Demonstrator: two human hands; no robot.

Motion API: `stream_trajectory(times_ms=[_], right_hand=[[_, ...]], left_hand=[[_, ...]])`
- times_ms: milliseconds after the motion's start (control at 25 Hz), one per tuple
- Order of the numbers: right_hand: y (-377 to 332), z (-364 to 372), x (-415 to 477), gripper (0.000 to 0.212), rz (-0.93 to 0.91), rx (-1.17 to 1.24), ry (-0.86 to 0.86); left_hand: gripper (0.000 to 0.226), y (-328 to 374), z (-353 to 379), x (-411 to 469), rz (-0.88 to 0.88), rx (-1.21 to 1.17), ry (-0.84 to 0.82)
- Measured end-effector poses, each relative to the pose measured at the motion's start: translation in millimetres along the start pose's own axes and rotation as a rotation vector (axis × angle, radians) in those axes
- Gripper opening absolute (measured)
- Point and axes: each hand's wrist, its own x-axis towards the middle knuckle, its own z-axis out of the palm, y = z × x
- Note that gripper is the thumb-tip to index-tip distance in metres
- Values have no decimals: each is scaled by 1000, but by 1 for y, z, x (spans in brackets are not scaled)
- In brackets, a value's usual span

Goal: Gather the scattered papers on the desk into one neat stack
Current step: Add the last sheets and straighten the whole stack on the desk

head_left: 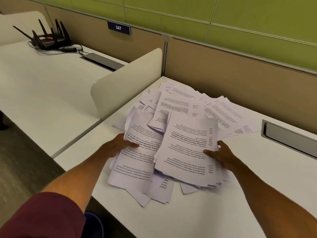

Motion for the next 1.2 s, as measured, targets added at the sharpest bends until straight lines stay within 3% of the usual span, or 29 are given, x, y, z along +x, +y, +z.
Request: stream_trajectory(times_ms=[120,520,760,1040,1120,1200], right_hand=[[2,-1,1,55,1,51,7],[14,-26,5,54,6,59,29],[15,-25,5,54,-3,60,24],[16,-36,-7,47,-20,226,-122],[18,-43,-13,35,36,294,-171],[20,-51,-17,42,120,469,-244]], left_hand=[[46,9,15,-7,-26,5,-59],[50,68,-35,-63,85,71,98],[43,92,-40,-84,164,-74,201],[43,79,57,-60,129,-105,53],[40,63,103,-47,66,-110,6],[45,48,145,-36,-13,-134,-32]])
